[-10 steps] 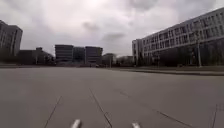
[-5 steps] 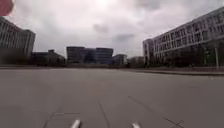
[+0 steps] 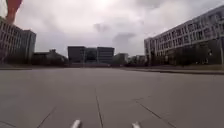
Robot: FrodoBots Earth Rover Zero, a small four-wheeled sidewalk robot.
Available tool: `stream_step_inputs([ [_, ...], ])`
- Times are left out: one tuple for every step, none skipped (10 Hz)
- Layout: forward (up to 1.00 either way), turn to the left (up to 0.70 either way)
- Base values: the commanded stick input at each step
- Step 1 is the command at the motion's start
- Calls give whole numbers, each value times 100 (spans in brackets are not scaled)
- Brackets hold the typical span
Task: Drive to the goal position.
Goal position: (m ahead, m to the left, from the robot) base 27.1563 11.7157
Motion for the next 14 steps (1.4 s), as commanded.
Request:
stream_step_inputs([
  [85, 0],
  [85, 0],
  [85, 0],
  [85, 0],
  [85, 0],
  [85, 0],
  [85, 0],
  [85, 0],
  [85, 0],
  [85, 0],
  [85, 0],
  [85, 0],
  [85, 0],
  [85, 0],
])
